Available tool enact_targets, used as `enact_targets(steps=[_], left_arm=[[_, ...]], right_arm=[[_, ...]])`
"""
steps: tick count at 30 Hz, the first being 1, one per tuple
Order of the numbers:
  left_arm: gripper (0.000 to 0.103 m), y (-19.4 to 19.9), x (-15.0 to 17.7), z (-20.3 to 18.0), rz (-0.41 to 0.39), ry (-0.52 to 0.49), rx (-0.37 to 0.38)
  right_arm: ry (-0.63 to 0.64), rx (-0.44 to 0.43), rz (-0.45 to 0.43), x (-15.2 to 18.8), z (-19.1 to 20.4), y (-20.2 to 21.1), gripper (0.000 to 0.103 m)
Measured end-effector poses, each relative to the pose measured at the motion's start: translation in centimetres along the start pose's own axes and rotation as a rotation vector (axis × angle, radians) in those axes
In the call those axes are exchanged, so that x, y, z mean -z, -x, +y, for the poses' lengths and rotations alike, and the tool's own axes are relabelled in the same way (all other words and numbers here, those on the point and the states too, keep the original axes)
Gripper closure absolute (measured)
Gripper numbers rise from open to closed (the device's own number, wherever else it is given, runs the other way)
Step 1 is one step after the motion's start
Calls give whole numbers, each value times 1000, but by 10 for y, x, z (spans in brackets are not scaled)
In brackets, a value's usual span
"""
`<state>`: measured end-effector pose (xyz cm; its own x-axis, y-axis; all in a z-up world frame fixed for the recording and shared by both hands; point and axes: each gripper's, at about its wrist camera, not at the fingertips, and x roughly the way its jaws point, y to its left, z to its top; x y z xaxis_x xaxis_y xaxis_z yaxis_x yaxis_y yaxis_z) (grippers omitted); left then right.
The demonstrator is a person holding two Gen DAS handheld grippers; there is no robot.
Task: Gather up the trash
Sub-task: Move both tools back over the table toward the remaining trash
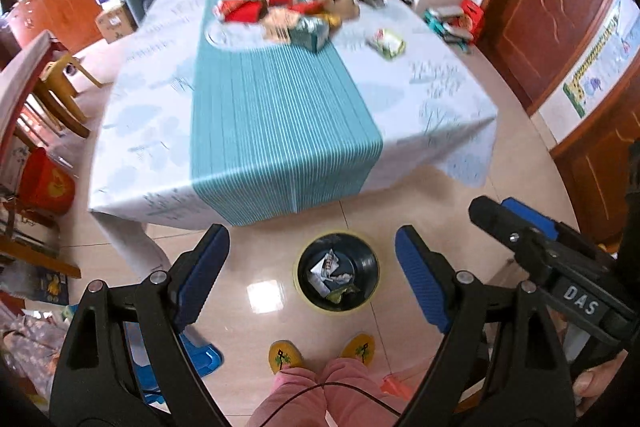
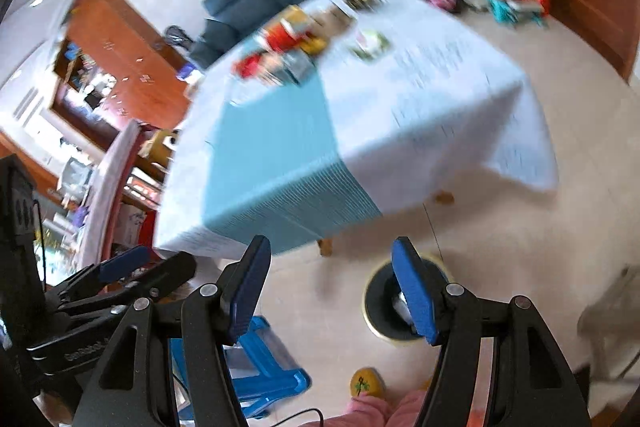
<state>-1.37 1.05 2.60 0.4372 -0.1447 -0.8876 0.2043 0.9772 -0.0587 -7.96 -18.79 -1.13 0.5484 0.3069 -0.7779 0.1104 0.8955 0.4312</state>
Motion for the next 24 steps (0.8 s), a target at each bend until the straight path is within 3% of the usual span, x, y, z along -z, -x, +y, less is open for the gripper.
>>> enact_targets(steps=[8,13,19,24], left_arm=[[20,49,-41,-7,-97,35,-52],[20,54,-63,-2,-121,52,-59],[20,33,-96,15,-121,33,-48],[20,-2,-147,42,-104,-10,-27]], right_arm=[[135,-48,-89,-48,42,55,39],[179,-56,-118,-75,62,64,39],[195,-41,-121,-105,73,46,39],[170,0,-110,-137,76,0,39]])
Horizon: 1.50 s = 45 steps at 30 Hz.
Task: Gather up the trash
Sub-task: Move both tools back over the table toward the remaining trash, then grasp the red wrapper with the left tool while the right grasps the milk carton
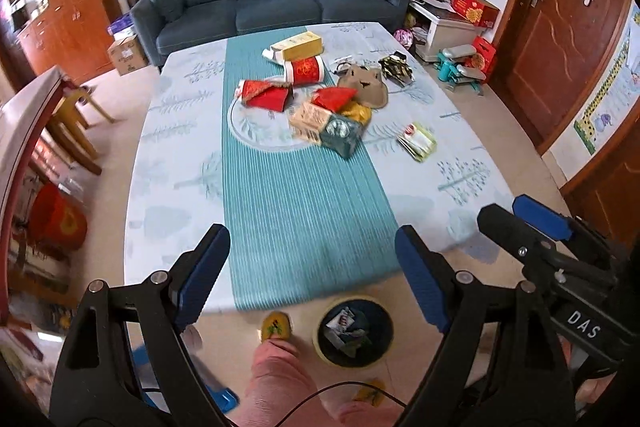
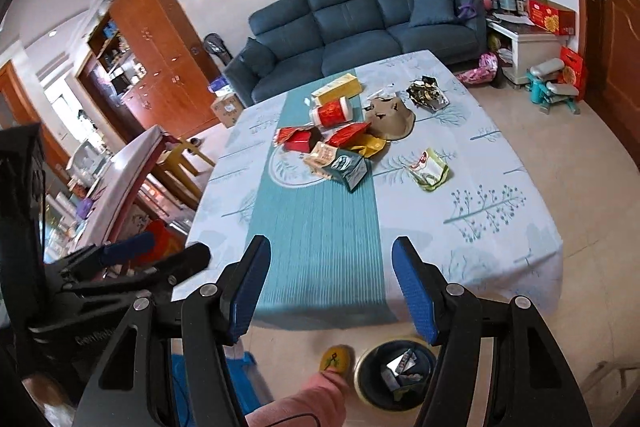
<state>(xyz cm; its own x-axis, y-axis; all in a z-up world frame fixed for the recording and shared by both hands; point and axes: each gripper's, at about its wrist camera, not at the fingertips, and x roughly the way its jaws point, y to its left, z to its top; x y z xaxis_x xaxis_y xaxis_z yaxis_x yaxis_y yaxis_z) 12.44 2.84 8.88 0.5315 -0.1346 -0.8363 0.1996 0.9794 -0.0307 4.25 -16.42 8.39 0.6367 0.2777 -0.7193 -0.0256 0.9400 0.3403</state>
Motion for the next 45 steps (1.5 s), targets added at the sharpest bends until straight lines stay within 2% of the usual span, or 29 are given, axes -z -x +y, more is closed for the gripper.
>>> enact_targets(steps=[5,9,12,18,22,27,30,32,36,39,41,45], left_arm=[[20,-51,-58,40,24,-27,28],[20,-103,-100,71,81,-68,52],[20,-144,-126,88,134,-140,82],[20,-201,-172,112,105,-310,89],[20,-241,-199,115,112,-436,129],[20,-289,-207,96,133,-673,185],[20,-316,-207,89,170,-760,222],[20,-332,-206,86,197,-795,254],[21,-362,-199,81,277,-853,270],[22,-372,-191,76,303,-886,279],[22,-377,-186,72,296,-917,265],[37,-380,-182,69,318,-916,285]], right_arm=[[-84,45,25,-30,-7,-63,39],[-169,74,51,-57,-10,-122,39],[-204,101,63,-71,-13,-159,39],[-203,128,89,-101,-10,-230,39],[-169,135,96,-118,-8,-263,39],[-138,119,157,-132,-13,-305,39],[-114,106,210,-131,-13,-326,39],[-99,95,238,-128,-12,-333,38],[-75,66,299,-120,-6,-348,36],[-33,56,328,-114,3,-354,23],[11,67,342,-110,9,-357,20],[95,103,354,-101,24,-365,20]])
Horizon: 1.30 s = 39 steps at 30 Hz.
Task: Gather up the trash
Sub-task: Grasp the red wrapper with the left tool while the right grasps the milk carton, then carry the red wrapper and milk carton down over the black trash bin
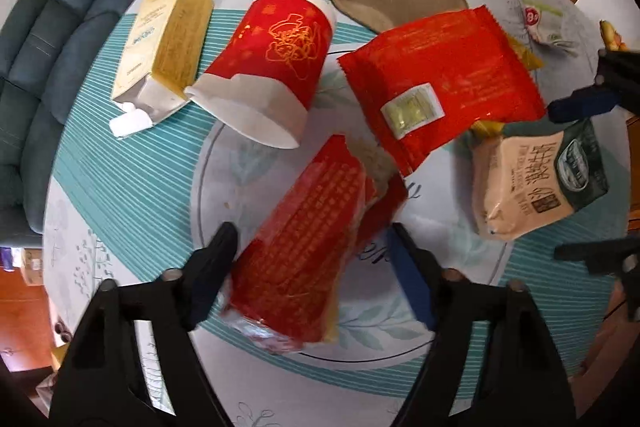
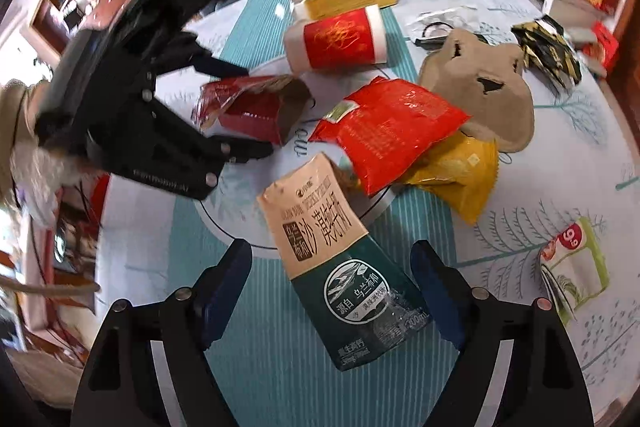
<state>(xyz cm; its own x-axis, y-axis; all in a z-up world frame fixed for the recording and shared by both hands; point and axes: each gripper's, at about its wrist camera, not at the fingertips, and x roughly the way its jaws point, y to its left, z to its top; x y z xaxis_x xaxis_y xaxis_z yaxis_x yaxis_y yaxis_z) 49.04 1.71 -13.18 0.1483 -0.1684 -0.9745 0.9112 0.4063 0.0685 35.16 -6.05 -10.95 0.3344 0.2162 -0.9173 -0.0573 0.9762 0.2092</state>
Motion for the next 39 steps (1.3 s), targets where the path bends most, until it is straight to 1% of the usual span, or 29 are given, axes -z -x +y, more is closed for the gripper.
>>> enact_targets(steps=[1,3,4,5,6,8,10,11,14,18,21,23,26,30,32,36,39], left_arm=[[40,-1,-1,0,6,4,8],[42,-2,-2,-3,12,6,9],[44,-2,-4,-3,13,5,9],[45,-2,-5,-4,14,7,11],[46,-2,-5,-6,16,8,9],[50,-4,-7,-10,18,10,6],[54,-2,-7,-14,22,15,-7],[56,2,-6,-15,26,22,-10],[58,13,3,-19,34,59,-14],[69,27,14,-26,25,121,-13],[75,38,21,-30,27,191,17],[76,41,26,-31,33,226,25],[76,47,35,-44,45,267,31],[77,59,47,-62,38,307,46],[77,68,50,-72,31,321,55],[78,83,49,-88,7,343,77],[78,95,45,-102,-10,360,95]], right_arm=[[8,10,3,0,2,-3,20],[27,33,13,2,5,-8,21],[38,48,20,3,8,-9,24],[44,57,25,3,8,-10,27],[54,69,34,4,10,-13,41],[65,92,42,4,12,-19,43],[63,83,33,4,13,-19,51],[60,85,31,4,13,-18,52],[37,62,18,8,11,-14,53],[-1,20,-13,17,7,-2,54],[-36,-14,-44,22,1,11,54],[-50,-28,-62,23,1,19,54],[-78,-61,-93,31,-1,34,54],[-90,-70,-130,46,11,59,54],[-105,-77,-147,53,9,70,54],[-132,-79,-177,67,3,89,54],[-156,-71,-206,83,-6,109,54]])
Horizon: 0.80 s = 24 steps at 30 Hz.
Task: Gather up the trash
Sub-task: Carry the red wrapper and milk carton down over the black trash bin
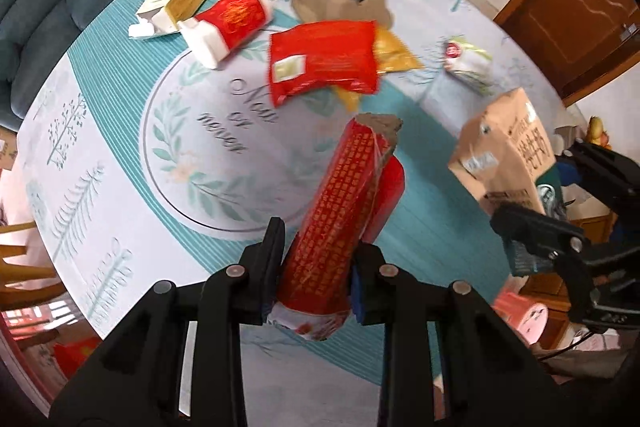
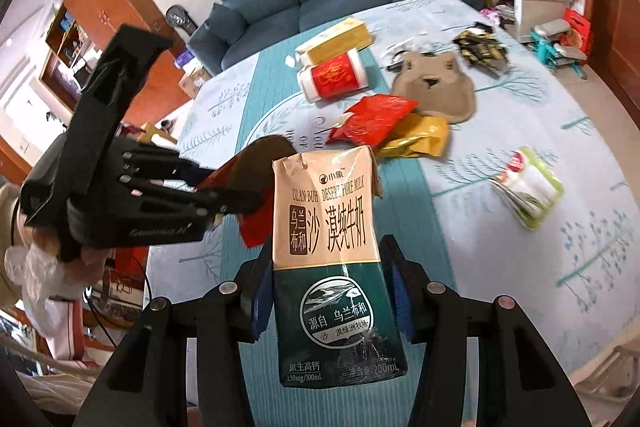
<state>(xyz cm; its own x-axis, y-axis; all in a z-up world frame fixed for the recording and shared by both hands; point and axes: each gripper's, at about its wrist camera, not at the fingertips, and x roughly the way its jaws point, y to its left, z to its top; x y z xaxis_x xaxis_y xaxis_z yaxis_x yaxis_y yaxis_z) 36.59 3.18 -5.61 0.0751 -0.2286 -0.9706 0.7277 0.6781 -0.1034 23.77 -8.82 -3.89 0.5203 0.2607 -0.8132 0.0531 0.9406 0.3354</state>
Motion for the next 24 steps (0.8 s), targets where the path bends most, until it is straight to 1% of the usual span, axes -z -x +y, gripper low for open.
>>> enact_targets(steps=[4,6,12,16,21,24], left_arm=[[78,15,9,-23,-20,23,25],[78,21,9,-32,-27,30,34],[78,41,29,-73,-54,56,35],[78,54,42,-103,-72,110,41],[78,63,66,-155,-105,171,36],[78,64,84,-188,-111,223,42]], right_arm=[[-29,8,-29,11,-14,24,54],[-37,12,-40,19,-18,37,54],[-55,12,-65,47,-40,77,54],[-55,-1,-76,69,-55,106,54],[-13,-20,-59,100,-76,141,54],[1,-32,-41,120,-92,161,54]])
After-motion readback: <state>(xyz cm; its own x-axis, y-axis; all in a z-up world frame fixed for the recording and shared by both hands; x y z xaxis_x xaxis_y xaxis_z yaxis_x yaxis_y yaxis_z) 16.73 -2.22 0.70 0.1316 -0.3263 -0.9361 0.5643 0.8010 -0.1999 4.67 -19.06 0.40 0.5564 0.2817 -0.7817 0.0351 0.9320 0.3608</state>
